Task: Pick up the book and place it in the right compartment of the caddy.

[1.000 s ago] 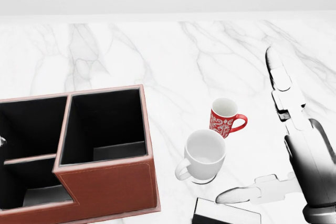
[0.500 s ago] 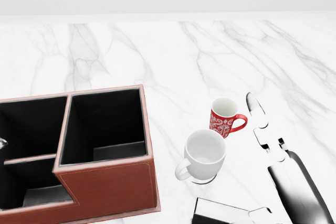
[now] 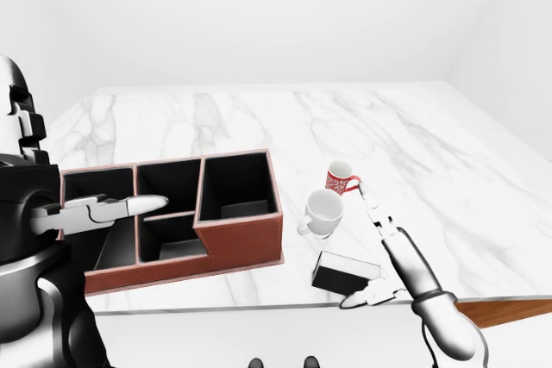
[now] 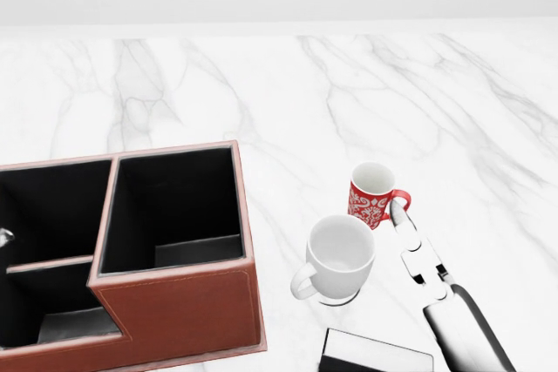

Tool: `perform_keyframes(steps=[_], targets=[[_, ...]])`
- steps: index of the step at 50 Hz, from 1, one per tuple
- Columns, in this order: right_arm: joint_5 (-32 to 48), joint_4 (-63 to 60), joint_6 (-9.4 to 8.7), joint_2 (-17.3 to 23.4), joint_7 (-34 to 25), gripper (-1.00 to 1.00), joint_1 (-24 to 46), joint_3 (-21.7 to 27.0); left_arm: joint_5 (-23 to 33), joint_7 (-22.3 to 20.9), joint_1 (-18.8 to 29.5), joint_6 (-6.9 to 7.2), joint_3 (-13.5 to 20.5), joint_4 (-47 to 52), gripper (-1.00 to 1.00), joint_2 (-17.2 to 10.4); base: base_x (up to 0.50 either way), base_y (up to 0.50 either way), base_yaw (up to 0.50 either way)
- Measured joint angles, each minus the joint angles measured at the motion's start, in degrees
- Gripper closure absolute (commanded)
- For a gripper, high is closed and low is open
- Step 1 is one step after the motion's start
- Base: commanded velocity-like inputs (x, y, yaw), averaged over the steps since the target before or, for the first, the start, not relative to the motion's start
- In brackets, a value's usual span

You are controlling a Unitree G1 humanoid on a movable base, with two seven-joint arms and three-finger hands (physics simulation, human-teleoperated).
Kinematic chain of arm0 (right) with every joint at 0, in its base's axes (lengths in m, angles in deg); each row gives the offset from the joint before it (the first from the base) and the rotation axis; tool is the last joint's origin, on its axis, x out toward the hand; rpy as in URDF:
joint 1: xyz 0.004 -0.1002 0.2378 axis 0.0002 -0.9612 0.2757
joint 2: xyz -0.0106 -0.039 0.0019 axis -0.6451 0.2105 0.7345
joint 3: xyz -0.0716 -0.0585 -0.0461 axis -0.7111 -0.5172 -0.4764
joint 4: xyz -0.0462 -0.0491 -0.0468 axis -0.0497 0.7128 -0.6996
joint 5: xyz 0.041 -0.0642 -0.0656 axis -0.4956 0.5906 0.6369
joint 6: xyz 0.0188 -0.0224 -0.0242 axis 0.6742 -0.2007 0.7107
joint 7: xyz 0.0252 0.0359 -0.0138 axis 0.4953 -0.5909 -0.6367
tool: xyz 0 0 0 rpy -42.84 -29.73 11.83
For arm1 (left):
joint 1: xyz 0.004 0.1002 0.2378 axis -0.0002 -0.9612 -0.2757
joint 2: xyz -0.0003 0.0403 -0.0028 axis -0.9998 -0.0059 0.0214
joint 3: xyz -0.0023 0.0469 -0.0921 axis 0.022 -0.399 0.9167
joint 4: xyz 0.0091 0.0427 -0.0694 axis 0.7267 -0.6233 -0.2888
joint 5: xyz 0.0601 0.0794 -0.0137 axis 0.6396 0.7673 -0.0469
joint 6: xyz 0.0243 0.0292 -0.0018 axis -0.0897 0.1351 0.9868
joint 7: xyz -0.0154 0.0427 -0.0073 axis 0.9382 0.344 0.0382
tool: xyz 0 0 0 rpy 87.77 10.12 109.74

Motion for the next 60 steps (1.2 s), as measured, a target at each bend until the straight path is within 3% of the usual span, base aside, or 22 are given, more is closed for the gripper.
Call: perform_keyframes(steps=[9,21,39,60], targets=[[2.52,4.41,0.0,0.84,3.0,-1.0,-0.71,-2.2,-0.08,-0.11,-0.21,0.0,0.14,0.03,-1.0,0.08,0.0,0.0,0.0],[10.97,6.01,0.0,3.58,5.95,-1.0,-3.73,-9.05,0.0,-0.45,-0.74,0.0,0.24,-0.73,-1.0,0.36,0.0,0.0,0.0],[17.81,5.36,0.0,5.49,6.82,-1.0,-3.07,-13.94,0.25,-0.77,-1.17,0.0,0.04,-1.67,-1.0,0.71,0.0,0.0,0.0],[28.54,6.34,0.0,4.96,1.72,-1.0,2.32,-13.33,0.17,-0.87,-1.13,0.0,-0.13,-2.22,-1.0,0.64,0.0,0.0,0.0]])
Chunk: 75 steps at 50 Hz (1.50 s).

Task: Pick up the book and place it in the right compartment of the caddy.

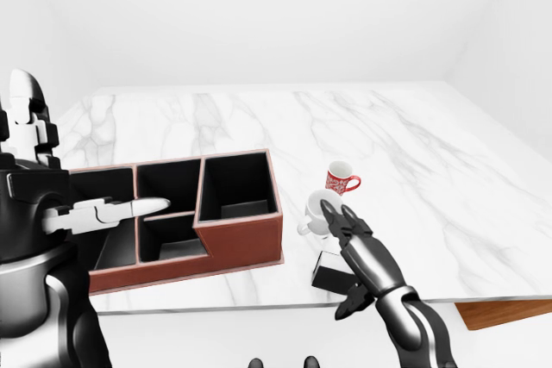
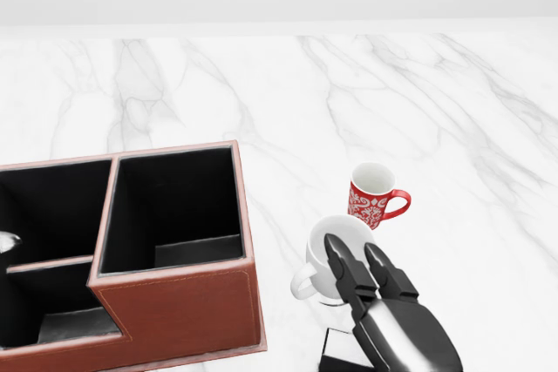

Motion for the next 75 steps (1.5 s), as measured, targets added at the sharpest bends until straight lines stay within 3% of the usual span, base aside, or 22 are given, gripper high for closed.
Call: perform_keyframes(steps=[47,48,49,50,66,75], targets=[[2.9,14.82,0.0,-0.76,1.27,-1.0,4.57,5.54,0.79,-0.41,-0.58,0.0,-0.99,-1.51,-1.0,0.78,0.0,0.0,0.0],[2.86,14.94,0.0,-0.73,1.36,-0.7,4.68,5.56,0.79,-0.41,-0.58,0.0,-0.99,-1.51,-1.0,0.78,0.0,0.0,0.0],[2.82,15.04,0.0,-0.69,1.47,0.86,4.77,5.56,0.78,-0.41,-0.59,0.0,-0.99,-1.51,-1.0,0.78,0.0,0.0,0.0],[2.76,15.1,0.0,-0.66,1.53,1.0,4.81,5.56,0.78,-0.42,-0.6,0.0,-0.98,-1.51,-1.0,0.79,0.0,0.0,0.0],[2.41,14.45,0.0,-0.26,-0.13,1.0,4.58,5.75,0.9,-0.32,-0.59,0.0,-1.29,-1.62,-1.0,0.93,0.0,0.0,0.0],[4.23,11.28,0.0,-0.66,-4.49,1.0,4.77,5.87,0.76,-0.22,-0.4,0.0,-1.36,-1.56,-1.0,0.84,0.0,0.0,0.0]])
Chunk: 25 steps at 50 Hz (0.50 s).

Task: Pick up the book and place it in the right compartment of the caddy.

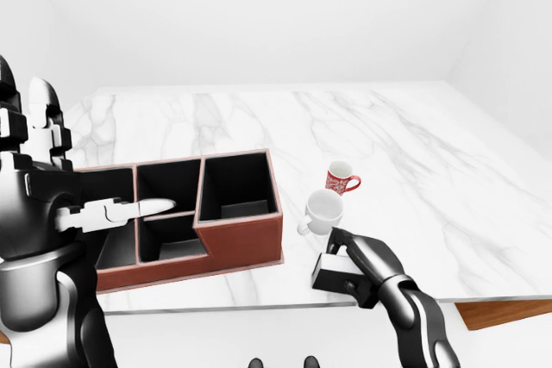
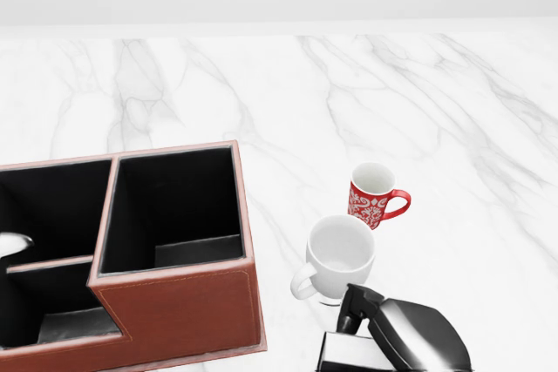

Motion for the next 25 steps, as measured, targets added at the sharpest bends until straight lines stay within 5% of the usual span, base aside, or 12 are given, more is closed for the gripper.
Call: perform_keyframes(steps=[13,25], targets=[[3.73,-13.22,-0.01,-1.56,-13.79,1.0,8.28,1.79,-0.11,-0.03,0.02,0.0,0.15,0.35,-1.0,-0.09,0.0,0.0,0.0],[9.53,-25.18,0.0,-1.45,-13.77,1.0,21.78,4.58,0.17,-0.1,-0.08,0.0,-0.08,0.32,-1.0,0.07,0.0,0.0,0.0]])
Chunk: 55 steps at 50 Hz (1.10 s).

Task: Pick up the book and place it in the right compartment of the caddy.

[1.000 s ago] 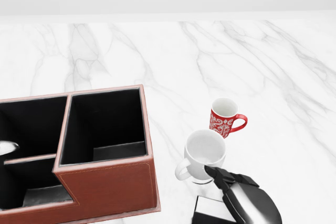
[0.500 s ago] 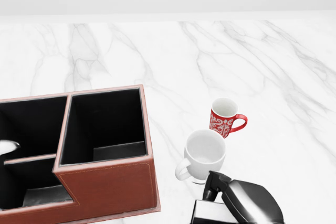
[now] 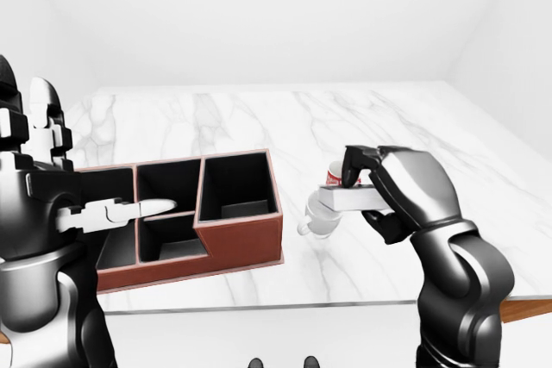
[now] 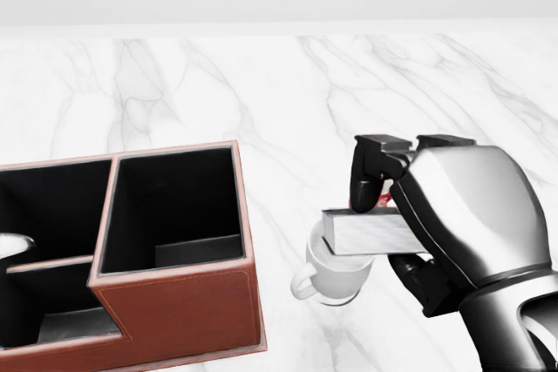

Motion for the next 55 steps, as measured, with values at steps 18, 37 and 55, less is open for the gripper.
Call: perform_keyframes(steps=[18,37,55], targets=[[4.97,2.88,0.01,1.21,-0.01,1.0,34.35,1.42,0.46,-0.03,0.4,0.0,-0.65,0.11,-1.0,-0.01,0.0,0.0,0.0],[-9.25,26.33,0.0,0.75,0.0,1.0,56.31,-0.53,0.48,-0.09,0.8,0.0,-0.73,-0.21,-1.0,-0.24,0.0,0.0,0.0],[-25.55,54.45,0.0,-1.12,8.1,1.0,67.19,-1.65,-0.18,0.13,1.56,0.0,-0.19,0.18,-1.0,-1.04,0.0,0.0,0.0]])
